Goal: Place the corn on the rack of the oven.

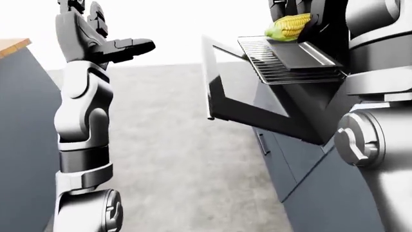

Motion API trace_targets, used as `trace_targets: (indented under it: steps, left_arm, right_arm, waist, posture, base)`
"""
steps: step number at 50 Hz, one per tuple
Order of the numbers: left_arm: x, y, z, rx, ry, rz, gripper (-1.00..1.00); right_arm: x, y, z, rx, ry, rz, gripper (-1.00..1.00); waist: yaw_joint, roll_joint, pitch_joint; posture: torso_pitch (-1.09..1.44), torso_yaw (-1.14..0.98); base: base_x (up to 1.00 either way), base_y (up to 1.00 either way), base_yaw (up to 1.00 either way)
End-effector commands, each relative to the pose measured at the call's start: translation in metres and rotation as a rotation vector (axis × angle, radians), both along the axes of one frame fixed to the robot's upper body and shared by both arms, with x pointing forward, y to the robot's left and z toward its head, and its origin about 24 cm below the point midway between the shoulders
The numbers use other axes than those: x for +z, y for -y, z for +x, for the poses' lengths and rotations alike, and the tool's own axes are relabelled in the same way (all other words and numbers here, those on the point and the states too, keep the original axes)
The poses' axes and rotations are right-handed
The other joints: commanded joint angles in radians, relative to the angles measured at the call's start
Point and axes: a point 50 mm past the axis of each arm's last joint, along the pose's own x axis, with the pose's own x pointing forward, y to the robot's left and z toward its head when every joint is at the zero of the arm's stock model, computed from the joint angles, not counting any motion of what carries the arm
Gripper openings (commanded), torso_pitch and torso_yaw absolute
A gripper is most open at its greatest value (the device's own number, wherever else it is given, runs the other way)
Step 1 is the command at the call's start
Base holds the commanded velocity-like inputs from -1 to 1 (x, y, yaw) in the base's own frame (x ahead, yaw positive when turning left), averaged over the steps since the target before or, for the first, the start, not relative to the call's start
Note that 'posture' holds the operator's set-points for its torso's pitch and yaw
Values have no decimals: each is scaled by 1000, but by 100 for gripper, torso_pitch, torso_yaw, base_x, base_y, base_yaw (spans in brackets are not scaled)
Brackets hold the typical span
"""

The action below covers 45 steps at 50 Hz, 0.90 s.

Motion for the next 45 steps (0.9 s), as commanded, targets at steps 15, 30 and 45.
trace_targets:
  steps: [15, 30, 45]
  left_arm:
    - [23, -3, -9, 13, 104, 10, 100]
    - [24, -3, -10, 14, 105, 11, 100]
    - [24, -3, -10, 14, 104, 11, 100]
  right_arm:
    - [20, -5, -10, 20, 93, 3, -100]
    - [22, -3, -12, 13, 101, -1, -100]
    - [31, 7, -13, -19, 106, -11, -100]
  waist:
    - [16, 40, -30]
    - [12, 16, -22]
    - [-6, 70, -41]
  posture:
    - [0, 0]
    - [0, 0]
    - [0, 0]
  base:
    - [25, -12, 0]
    - [-19, 0, 0]
    - [0, 0, 0]
